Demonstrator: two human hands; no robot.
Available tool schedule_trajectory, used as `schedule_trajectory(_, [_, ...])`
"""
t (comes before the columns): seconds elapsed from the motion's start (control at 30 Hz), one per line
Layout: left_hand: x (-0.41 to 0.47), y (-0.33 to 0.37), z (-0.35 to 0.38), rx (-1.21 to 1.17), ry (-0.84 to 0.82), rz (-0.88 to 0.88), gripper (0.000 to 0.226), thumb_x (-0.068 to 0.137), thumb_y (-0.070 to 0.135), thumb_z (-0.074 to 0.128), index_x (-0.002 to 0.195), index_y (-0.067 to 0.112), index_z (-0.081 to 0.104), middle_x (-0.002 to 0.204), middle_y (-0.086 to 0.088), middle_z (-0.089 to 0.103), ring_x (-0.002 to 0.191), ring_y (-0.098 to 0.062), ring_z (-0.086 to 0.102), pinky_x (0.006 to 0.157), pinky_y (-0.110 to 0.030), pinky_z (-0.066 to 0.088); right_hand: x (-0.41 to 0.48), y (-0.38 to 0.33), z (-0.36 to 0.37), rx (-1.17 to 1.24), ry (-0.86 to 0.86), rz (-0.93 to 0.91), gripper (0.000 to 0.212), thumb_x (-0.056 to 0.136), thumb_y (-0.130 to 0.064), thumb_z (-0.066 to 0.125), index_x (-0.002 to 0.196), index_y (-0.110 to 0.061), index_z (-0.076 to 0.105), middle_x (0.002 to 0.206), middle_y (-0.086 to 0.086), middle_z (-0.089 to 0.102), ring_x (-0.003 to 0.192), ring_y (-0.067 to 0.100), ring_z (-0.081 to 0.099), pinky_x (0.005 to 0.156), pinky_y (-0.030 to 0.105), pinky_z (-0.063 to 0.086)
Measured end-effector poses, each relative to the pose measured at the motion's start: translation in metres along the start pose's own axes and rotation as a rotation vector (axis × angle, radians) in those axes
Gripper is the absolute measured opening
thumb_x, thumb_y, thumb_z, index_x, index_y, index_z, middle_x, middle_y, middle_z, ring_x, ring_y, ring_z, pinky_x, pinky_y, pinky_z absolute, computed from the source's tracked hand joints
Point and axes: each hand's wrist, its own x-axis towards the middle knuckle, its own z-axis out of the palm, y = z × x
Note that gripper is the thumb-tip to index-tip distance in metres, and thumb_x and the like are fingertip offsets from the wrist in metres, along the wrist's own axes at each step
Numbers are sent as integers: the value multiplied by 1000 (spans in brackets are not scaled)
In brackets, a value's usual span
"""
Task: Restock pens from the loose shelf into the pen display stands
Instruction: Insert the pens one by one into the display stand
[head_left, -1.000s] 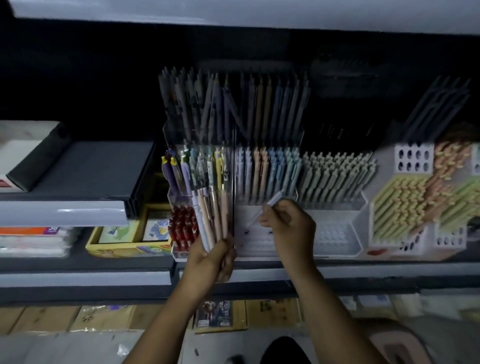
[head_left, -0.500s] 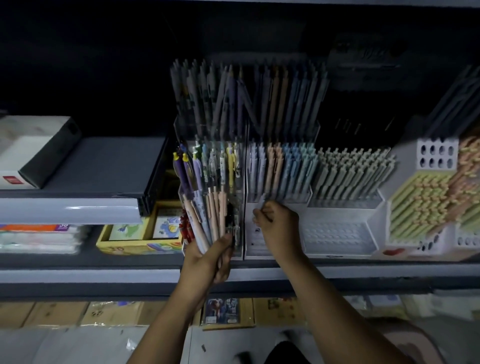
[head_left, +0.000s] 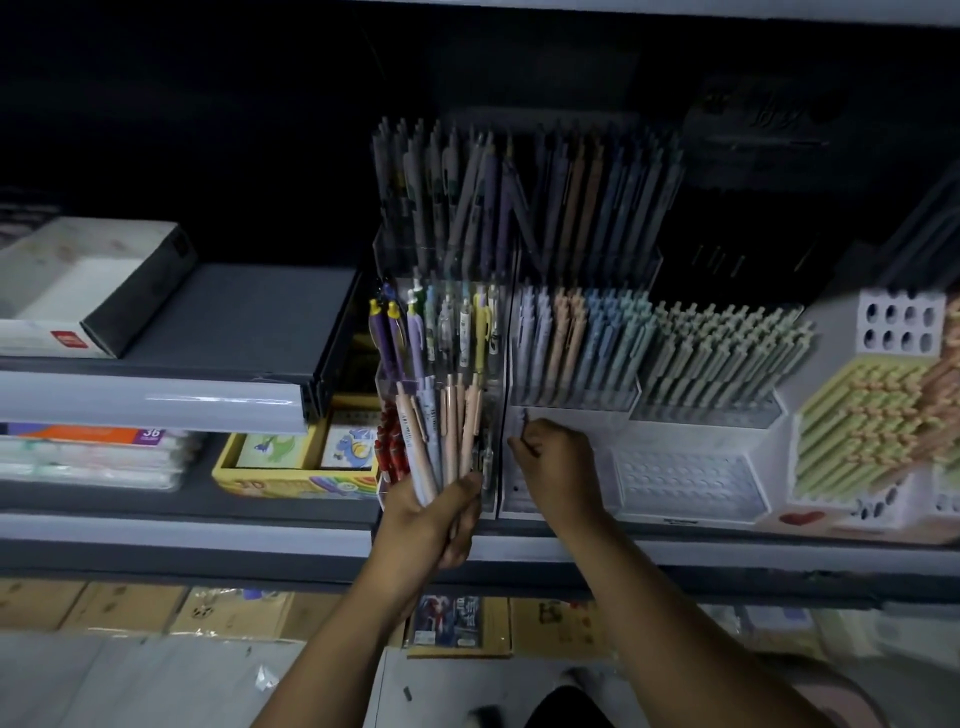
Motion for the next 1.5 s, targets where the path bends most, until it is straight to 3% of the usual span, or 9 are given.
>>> schedule_trajectory(0.27, [1, 0, 4, 10, 0, 24, 29, 100, 16, 61, 74, 5, 53, 56, -13, 37, 40, -17, 28, 44, -27, 26, 7, -1, 4, -58, -65, 109, 42, 92, -18, 71, 60, -21, 44, 59, -1, 48, 62, 22, 57, 60, 29, 41])
schedule_trajectory(0.47, [4, -1, 4, 20, -49, 22, 36, 98, 22, 64, 68, 7, 51, 52, -11, 36, 40, -18, 30, 44, -27, 27, -6, -20, -20, 113, 31, 160, 8, 93, -15, 68, 87, -12, 71, 82, -3, 69, 76, 8, 63, 69, 18, 48])
schedule_trajectory(0.53, [5, -2, 5, 28, -60, 29, 38, 99, 21, 63, 67, 6, 50, 51, -10, 36, 40, -18, 30, 44, -26, 27, -9, -36, -33, 312, 40, 190, 8, 95, -14, 66, 90, -13, 72, 80, -6, 71, 70, 6, 65, 66, 16, 48])
schedule_trajectory(0.67, [7, -6, 10, 40, -76, 48, 39, 101, 17, 59, 65, 5, 50, 48, -12, 37, 37, -18, 30, 44, -27, 27, -13, -63, -58, 771, -50, 248, 17, 99, -16, 63, 86, -9, 72, 78, 13, 73, 58, 20, 63, 55, 32, 53])
schedule_trajectory(0.83, [11, -9, 11, 27, -100, 26, 43, 102, 18, 59, 80, -18, 50, 51, -13, 39, 36, -17, 29, 42, -24, 27, -19, -64, -65, 822, -227, 252, 9, 94, -12, 69, 100, -7, 73, 70, 8, 69, 62, 18, 62, 57, 29, 51])
schedule_trajectory(0.97, [12, -10, 9, 29, -122, 24, 39, 101, 19, 60, 86, -16, 55, 56, -16, 42, 37, -16, 30, 43, -23, 27, -26, -56, -63, 808, -332, 281, 9, 94, -13, 69, 97, -7, 75, 76, 12, 71, 67, 20, 62, 61, 32, 51])
schedule_trajectory(1.13, [14, -13, 10, 82, -95, 8, 36, 99, 22, 65, 71, -1, 62, 52, -15, 41, 41, -17, 32, 45, -26, 26, -27, -53, -62, 805, -176, 293, 12, 94, -12, 68, 87, -7, 76, 64, 15, 63, 59, 23, 57, 57, 32, 48])
schedule_trajectory(1.3, [16, -14, 7, 50, -62, -14, 22, 100, 13, 60, 84, -1, 62, 58, -14, 54, 39, -17, 34, 44, -24, 26, -13, -39, -72, 935, 246, 380, 11, 95, -10, 68, 87, -7, 76, 68, 17, 67, 57, 25, 60, 55, 34, 53])
schedule_trajectory(1.5, [18, -9, 8, 90, -27, 35, 17, 105, 8, 51, 94, -3, 56, 65, -20, 64, 38, -17, 32, 44, -24, 27, -3, -9, -55, 475, 271, 224, 7, 94, -17, 71, 88, -18, 74, 64, -5, 68, 56, 10, 65, 56, 33, 57])
